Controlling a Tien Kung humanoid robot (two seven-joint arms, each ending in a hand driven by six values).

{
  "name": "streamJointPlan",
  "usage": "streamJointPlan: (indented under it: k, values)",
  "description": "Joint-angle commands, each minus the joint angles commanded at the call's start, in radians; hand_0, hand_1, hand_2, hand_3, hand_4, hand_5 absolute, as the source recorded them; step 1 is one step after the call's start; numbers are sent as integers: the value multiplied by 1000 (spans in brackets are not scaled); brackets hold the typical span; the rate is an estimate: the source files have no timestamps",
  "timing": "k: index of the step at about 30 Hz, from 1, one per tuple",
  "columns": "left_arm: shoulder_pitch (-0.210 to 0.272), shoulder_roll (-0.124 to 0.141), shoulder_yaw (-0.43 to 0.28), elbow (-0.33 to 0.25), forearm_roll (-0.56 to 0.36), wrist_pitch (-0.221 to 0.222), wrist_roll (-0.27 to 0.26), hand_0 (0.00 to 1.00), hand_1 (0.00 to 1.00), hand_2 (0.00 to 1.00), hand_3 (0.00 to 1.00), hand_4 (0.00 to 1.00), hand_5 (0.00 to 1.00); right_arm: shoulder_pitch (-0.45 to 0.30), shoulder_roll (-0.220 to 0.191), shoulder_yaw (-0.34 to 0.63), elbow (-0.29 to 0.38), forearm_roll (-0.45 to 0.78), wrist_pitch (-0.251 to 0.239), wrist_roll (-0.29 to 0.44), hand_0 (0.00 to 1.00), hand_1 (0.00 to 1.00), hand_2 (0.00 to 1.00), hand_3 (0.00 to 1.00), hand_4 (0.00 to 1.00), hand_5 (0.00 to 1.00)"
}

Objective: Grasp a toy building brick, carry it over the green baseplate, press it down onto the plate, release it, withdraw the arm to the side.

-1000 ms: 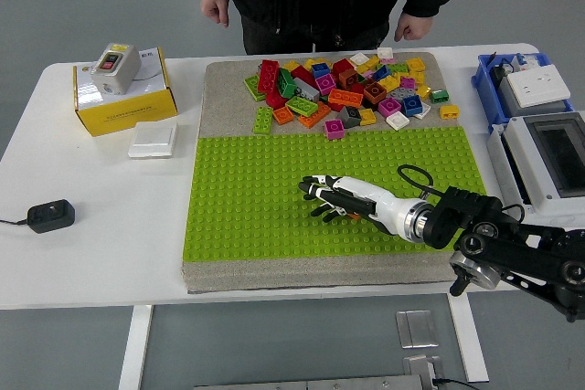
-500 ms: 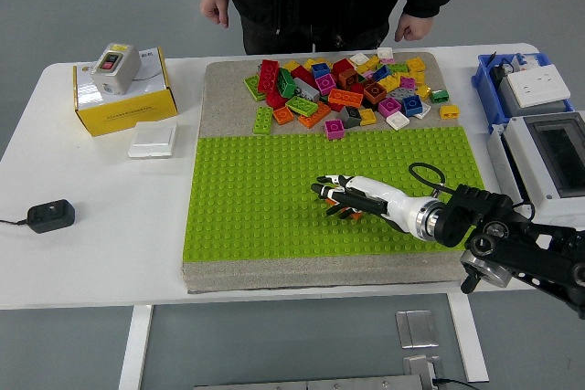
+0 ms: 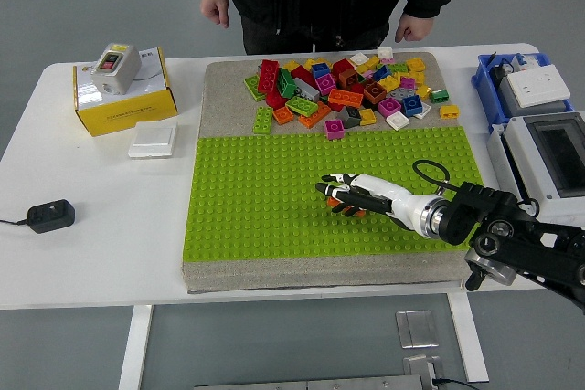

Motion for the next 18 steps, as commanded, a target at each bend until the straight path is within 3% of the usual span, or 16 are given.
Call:
streamJointPlan:
  k: [18]
  values:
    - [0, 1, 0, 0, -2, 3, -2, 666, 648, 614, 654, 387, 470, -1, 3, 6, -17, -1, -1, 1, 782, 810, 919, 998, 700, 998]
